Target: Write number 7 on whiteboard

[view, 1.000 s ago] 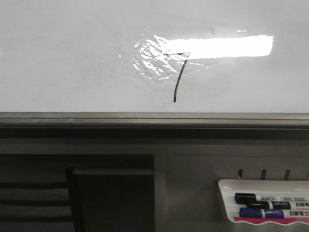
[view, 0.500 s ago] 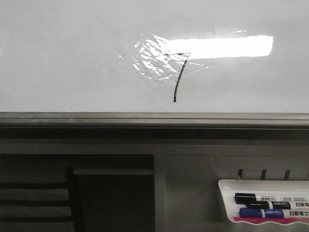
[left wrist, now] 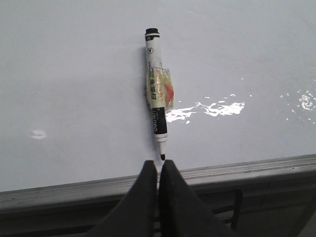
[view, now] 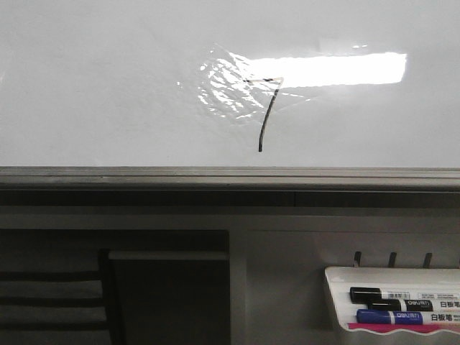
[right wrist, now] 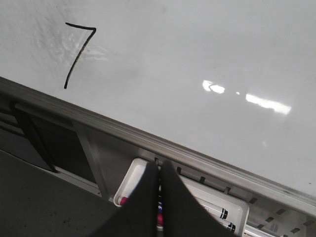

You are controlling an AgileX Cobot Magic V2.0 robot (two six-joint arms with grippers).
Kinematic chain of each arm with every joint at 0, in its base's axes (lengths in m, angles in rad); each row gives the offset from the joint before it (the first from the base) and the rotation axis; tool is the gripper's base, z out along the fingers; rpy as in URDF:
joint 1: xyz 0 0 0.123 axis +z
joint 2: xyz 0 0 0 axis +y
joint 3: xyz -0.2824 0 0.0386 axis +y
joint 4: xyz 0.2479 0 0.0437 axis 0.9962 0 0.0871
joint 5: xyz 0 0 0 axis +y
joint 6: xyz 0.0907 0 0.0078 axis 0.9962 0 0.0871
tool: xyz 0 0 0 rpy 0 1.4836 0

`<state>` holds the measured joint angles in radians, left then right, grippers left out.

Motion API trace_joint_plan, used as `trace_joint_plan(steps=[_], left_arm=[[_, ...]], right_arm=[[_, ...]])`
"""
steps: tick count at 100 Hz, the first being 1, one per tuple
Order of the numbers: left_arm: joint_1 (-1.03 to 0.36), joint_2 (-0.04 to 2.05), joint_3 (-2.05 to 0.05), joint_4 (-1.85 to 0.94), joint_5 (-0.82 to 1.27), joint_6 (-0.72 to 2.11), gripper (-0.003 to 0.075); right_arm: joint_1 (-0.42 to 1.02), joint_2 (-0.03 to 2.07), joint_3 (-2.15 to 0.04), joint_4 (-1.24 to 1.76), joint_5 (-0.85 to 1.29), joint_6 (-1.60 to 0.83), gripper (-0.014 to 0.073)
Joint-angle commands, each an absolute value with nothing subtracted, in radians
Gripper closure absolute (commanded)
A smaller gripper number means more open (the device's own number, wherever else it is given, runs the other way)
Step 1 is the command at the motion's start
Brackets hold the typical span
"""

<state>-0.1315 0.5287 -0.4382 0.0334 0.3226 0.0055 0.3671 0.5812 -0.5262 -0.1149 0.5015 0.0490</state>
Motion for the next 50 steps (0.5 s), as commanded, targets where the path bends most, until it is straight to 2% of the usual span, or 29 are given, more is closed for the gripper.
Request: trace_joint_plan(steps=[1, 29, 50], left_arm=[[-0.131, 0.531, -0.465, 0.034, 0.244, 0.0, 0.0741], [-0.139, 0.52, -0.465, 0.034, 0.244, 0.0, 0.0741], [-0.119, 0.377, -0.383, 0.03, 0.17, 0.0, 0.0741]], right_arm=[[0.364, 0.578, -0.553, -0.12, 0.44, 0.051, 0.0665], [0.364, 0.578, -0.553, -0.12, 0.44, 0.051, 0.0665], [0.364, 0.578, -0.553, -0.12, 0.44, 0.051, 0.0665]])
